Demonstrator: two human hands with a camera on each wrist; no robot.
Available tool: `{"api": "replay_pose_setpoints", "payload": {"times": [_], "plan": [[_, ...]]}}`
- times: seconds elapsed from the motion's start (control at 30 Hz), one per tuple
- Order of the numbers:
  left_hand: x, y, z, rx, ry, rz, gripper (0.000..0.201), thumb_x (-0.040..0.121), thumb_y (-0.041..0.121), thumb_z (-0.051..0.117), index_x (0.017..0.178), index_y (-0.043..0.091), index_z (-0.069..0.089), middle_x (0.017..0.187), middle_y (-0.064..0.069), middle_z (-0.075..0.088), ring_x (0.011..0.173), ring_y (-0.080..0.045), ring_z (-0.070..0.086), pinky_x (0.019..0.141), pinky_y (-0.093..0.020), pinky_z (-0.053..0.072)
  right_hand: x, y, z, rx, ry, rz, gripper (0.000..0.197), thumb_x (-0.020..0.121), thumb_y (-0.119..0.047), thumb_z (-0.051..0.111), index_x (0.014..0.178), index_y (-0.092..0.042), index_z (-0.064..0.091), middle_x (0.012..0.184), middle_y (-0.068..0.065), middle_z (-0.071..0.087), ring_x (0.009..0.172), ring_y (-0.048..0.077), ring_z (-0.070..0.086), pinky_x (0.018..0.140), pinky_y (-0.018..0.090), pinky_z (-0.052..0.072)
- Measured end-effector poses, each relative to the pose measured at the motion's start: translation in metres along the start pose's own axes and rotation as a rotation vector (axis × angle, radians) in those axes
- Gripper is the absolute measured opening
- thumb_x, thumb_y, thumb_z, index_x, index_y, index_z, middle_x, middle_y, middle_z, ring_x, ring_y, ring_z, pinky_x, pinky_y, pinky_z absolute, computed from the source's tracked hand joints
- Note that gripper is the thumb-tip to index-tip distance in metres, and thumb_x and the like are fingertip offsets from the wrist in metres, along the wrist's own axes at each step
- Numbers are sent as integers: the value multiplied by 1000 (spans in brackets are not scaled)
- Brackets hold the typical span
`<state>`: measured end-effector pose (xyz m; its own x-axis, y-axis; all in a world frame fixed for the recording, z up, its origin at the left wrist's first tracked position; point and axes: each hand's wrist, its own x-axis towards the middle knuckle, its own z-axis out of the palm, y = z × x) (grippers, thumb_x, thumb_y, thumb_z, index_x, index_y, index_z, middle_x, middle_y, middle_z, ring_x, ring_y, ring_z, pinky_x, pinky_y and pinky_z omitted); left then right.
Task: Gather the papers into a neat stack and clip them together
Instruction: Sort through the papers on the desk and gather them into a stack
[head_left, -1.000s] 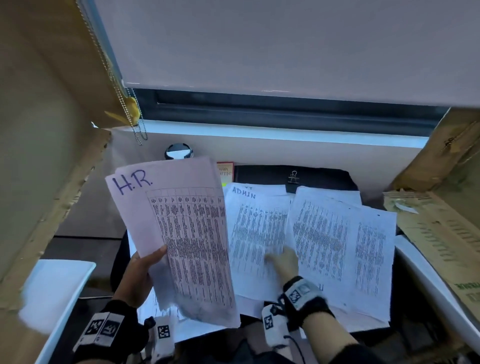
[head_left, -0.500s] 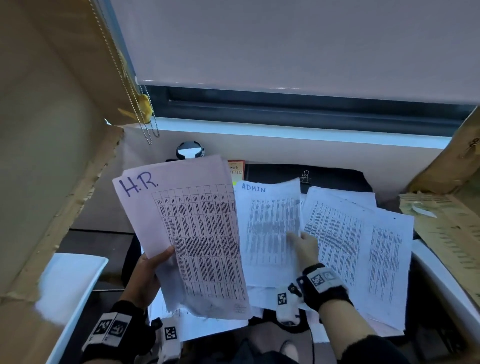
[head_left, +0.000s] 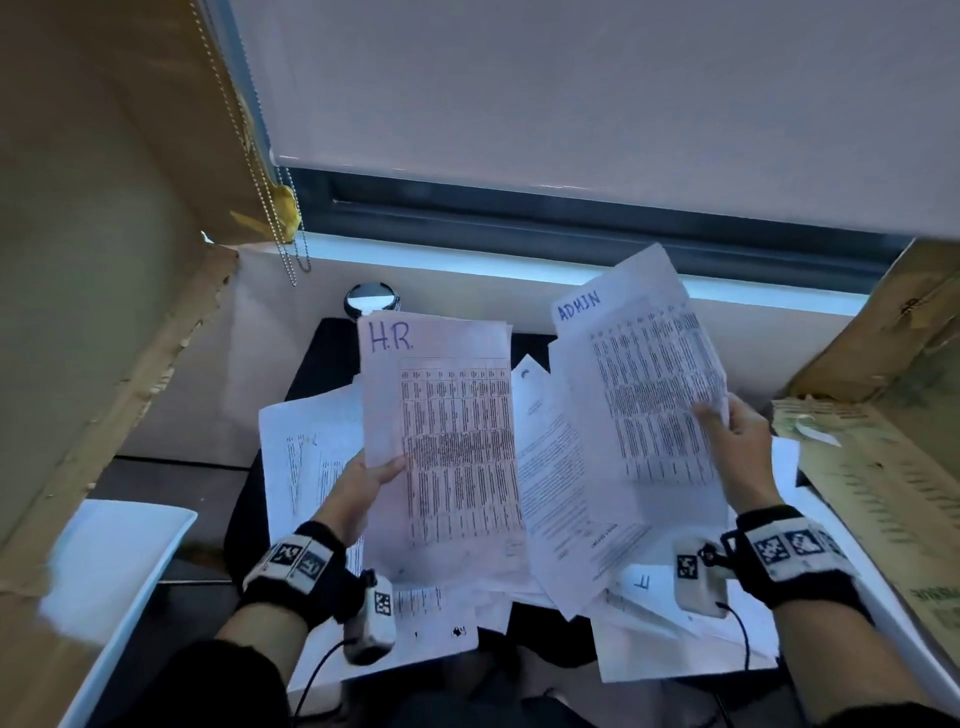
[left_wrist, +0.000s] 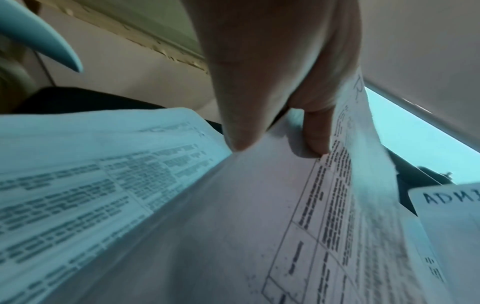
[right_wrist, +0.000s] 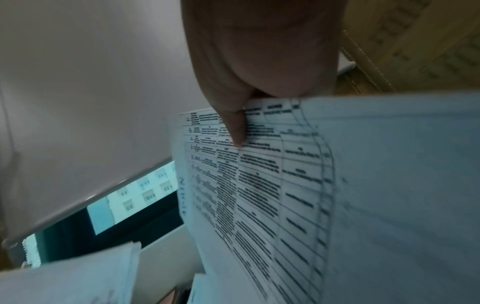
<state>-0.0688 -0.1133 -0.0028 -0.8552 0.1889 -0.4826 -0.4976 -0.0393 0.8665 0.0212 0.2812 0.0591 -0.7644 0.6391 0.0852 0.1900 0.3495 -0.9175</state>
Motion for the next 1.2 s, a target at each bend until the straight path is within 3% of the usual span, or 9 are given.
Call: {"api": "replay_pose_setpoints", "payload": {"times": [0.07,0.27,0.47,0.57,0.67,0.83,0.97,1.1,1.2], "plan": [[-3,3,12,28,-22,-5,40,93,17,60,131,11,52,134,-10,59,132,-29,44,118,-54,20,3,2,-10,9,4,52,34,88,-21,55,99,11,54,76,34,48,68,19,43,61,32,34],[-5,3,23,76,-56,4,58,91,28,60,142,10,40,147,-9,47,141,-30,33,120,-54,13,2,-18,-56,94,218,7,26,90,-30,49,110,-20,63,105,8,66,92,19,61,81,38,49],[-9,10,29,70,-116,-5,30,99,25,51,128,22,50,127,-1,57,133,-26,42,111,-42,28,-12,-101,-96,227,209,-194,20,95,-30,52,115,-25,53,97,-31,61,78,-18,56,74,7,48],[-11,11,33,86,-129,-12,36,100,26,49,136,22,47,143,-4,51,138,-25,38,116,-45,22,-8,-118,-99,319,127,-179,59,82,-47,64,132,-21,47,128,-15,54,93,-17,56,96,25,47],[-14,13,37,109,-143,-7,46,101,27,47,145,17,39,151,-3,42,143,-24,30,118,-44,16,-4,-113,-86,356,50,-173,51,68,-27,73,115,-16,55,107,-4,69,97,18,66,87,46,54],[-16,19,43,101,-188,-19,48,100,30,47,146,17,37,151,-2,41,144,-23,29,118,-44,16,-7,-112,-59,436,-51,-92,49,77,-2,67,123,-6,52,104,1,70,97,19,69,80,37,58],[-18,25,45,36,-263,-29,61,88,42,61,141,16,45,143,2,51,136,-21,41,119,-50,22,-9,-96,-32,476,-124,12,61,44,-28,84,98,-10,61,84,-2,76,75,16,72,69,32,60],[-15,26,50,-97,-327,-77,56,83,33,63,132,6,56,128,-13,66,121,-30,61,109,-49,40,-21,-46,15,501,-214,211,42,77,4,66,118,-3,57,108,21,67,82,27,70,76,40,59],[-16,23,53,-92,-356,-94,44,93,27,55,131,5,56,127,-15,66,116,-31,64,101,-47,48,-44,-16,49,447,-315,313,36,89,1,54,124,-5,53,119,19,64,87,22,69,75,35,60]]}}
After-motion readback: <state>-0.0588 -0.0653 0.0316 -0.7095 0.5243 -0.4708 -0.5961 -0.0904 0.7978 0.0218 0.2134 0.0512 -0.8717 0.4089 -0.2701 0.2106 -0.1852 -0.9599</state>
